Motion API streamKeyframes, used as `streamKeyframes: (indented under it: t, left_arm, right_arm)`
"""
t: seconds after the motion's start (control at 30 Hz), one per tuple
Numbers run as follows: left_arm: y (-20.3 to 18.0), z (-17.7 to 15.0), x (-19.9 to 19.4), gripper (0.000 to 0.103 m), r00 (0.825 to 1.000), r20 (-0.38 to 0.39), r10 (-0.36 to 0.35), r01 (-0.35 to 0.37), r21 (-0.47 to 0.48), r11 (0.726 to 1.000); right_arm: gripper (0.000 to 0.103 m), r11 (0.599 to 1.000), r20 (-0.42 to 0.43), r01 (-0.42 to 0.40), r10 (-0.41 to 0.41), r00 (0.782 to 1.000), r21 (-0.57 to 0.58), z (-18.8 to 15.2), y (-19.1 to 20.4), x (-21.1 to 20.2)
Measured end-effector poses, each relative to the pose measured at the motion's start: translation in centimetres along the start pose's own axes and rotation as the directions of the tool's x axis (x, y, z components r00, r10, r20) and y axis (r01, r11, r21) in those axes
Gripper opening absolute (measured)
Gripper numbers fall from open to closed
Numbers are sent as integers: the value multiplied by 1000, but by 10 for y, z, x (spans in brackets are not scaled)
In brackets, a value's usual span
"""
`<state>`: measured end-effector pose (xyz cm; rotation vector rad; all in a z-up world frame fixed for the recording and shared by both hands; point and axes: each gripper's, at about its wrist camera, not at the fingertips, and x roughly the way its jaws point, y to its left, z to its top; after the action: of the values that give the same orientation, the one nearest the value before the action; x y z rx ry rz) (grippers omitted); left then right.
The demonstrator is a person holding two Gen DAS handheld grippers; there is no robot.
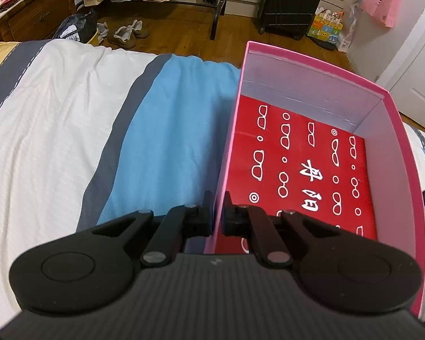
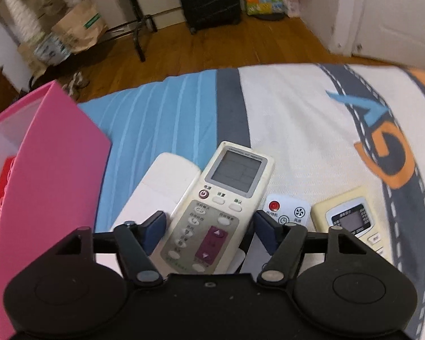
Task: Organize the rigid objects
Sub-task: 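Grasp the white universal remote with the right gripper, then carry the white remote into the pink box and open the right gripper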
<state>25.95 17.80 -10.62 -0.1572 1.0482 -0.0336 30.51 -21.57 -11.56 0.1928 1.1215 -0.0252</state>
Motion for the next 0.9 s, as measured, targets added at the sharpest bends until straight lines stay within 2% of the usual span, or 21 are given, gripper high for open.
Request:
streamKeyframes:
  t: [0.13, 0.2, 0.3, 0.37, 0.43, 0.5, 0.9]
  left_arm:
    - [0, 0, 0, 5, 1000, 1, 3, -3, 3, 1000]
    - [1, -1, 0, 5, 1000, 2, 5, -5, 3, 1000]
    - [1, -1, 0, 5, 1000, 3, 5, -5, 1, 1000]
    - [0, -1, 1, 5, 1000, 4, 8, -8, 1, 1000]
    - [0, -1, 1, 5, 1000, 4, 8, -8, 2, 1000]
    - [-1, -2, 1, 5, 1000, 5, 8, -8, 3, 1000]
    - [-1, -2, 2, 5, 1000, 4, 3, -3, -1, 1000]
  right_arm:
    - [70, 998, -104, -58, 56, 993, -15, -2, 0, -12]
    - [69, 991, -160, -88, 71, 984, -101, -9, 7, -19]
    - [67, 974, -195, -50, 6, 981, -219, -18, 18, -24]
    - [71, 973, -198, -19, -27, 980, -229, -22, 20, -17]
    - [72, 981, -171, -22, -11, 985, -193, -19, 18, -12]
    - [65, 988, -159, -31, 7, 987, -151, -16, 15, -11]
    - [59, 994, -56, -20, 14, 998, -104, -30, 9, -46]
